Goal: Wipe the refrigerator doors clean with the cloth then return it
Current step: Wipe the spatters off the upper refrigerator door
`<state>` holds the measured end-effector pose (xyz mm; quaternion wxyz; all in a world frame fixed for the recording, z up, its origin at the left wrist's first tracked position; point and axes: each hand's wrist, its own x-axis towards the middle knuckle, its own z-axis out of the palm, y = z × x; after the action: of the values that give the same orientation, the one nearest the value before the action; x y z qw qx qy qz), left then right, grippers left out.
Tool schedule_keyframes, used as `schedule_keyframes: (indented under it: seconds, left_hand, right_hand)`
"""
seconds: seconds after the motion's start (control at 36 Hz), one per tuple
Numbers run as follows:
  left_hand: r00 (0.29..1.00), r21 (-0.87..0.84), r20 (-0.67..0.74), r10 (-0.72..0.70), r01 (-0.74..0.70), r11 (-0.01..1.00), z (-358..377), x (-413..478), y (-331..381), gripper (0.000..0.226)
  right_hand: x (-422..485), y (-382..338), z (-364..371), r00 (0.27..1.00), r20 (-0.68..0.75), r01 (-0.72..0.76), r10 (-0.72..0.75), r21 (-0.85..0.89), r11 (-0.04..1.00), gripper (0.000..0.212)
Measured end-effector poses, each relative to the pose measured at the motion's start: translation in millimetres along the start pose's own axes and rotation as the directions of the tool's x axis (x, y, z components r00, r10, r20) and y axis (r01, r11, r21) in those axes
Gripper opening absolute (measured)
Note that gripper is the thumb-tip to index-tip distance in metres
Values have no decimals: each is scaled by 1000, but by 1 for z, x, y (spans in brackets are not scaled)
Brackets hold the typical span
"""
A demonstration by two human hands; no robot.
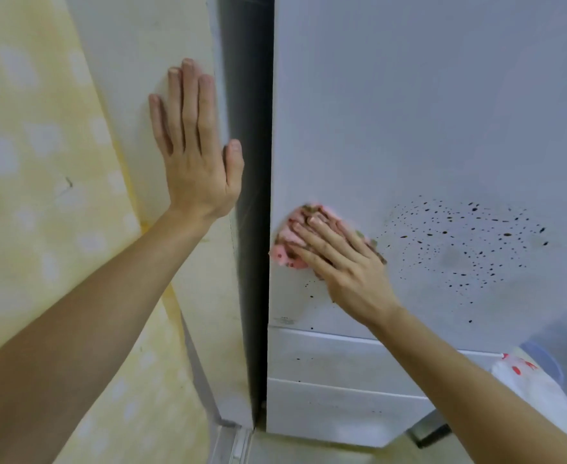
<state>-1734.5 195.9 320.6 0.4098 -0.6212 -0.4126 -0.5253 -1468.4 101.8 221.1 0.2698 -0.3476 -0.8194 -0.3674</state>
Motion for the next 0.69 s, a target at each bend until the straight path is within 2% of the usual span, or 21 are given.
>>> schedule_keyframes:
  seconds: [0.06, 0.17, 0.25, 0.31, 0.39, 0.47, 0.53, 0.58, 0.69]
  left_hand:
    - [1000, -8, 1, -13, 13, 1000, 0, -2, 4, 62]
    - [999, -4, -10, -36, 36, 999, 0, 0, 8, 63]
    - [999, -8, 0, -35, 35, 999, -2, 1, 7, 63]
    - [999, -18, 11, -34, 34, 999, -3, 1, 8, 63]
    - [999, -39, 12, -37, 37, 999, -4, 1, 10, 63]
    - [999, -54, 14, -47, 48, 997, -6, 2, 10, 62]
    - [998, -70, 28, -53, 55, 996, -8, 2, 10, 61]
    - [997, -88, 41, -64, 68, 994, -10, 3, 12, 61]
    - [991, -155, 58, -119, 127, 980, -15, 6, 25, 60]
  right_hand:
    - [17, 12, -12, 990, -111, -89, 89, 3, 996, 67]
    - [65, 23, -25, 917, -295, -267, 268, 44, 963, 63]
    - [86, 7, -21, 861, -352, -355, 367, 103, 929, 56]
    - [84, -6, -13, 851, -352, -371, 389, 121, 921, 55]
    - [59, -20, 1, 917, -270, -265, 294, 138, 954, 55]
    - [16, -24, 13, 994, -82, -60, 73, 153, 986, 64]
    - [-4, -21, 14, 999, 26, 20, -24, 140, 990, 73]
    - [-11, -14, 10, 994, 79, 60, -72, 151, 987, 74]
    - [-3, 5, -11, 993, 80, 79, -92, 153, 985, 67]
